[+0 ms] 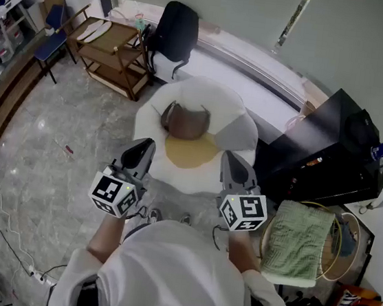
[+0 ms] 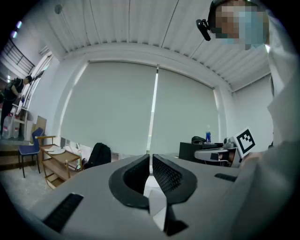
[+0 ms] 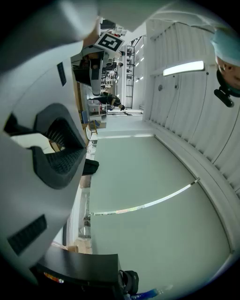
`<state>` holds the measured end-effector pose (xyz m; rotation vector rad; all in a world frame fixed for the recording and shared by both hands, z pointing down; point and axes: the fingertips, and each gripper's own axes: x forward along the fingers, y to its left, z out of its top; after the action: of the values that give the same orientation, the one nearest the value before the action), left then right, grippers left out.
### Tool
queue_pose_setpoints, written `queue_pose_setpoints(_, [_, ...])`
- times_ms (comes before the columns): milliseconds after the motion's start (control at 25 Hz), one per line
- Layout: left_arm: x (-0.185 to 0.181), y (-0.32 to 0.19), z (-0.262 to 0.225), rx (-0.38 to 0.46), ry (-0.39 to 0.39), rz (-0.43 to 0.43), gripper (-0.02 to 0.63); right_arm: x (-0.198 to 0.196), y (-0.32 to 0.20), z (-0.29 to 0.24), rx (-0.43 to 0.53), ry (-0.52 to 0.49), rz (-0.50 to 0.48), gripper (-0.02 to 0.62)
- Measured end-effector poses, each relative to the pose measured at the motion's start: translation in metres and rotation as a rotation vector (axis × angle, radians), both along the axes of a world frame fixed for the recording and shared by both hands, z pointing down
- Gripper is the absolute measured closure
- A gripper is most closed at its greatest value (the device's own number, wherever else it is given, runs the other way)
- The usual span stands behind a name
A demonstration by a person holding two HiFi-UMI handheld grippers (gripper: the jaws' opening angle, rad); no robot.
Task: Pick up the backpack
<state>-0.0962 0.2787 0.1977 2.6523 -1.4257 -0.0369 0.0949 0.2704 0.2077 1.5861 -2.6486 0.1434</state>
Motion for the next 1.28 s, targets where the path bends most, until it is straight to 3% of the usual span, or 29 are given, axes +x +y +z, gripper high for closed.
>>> queue_pose_setpoints(360, [0.001, 0.001, 0.002, -0.013, 0.003, -0.033, 0.558, 0.003, -0.003, 0.001, -0.003, -0.009, -0.022, 0.568])
queue_pose_setpoints(520, [0.005, 0.001, 0.005, -0.018, 0.003, -0.047, 0.558, 0.008, -0.005, -0.002, 0.012, -0.084, -0.050, 0.566])
queue_pose_setpoints(1280, [0.036, -0.011, 0.028, -0.063, -0.001, -0.096, 0.558, 0.047, -0.028, 0.025, -0.042, -0.060, -0.066, 0.566])
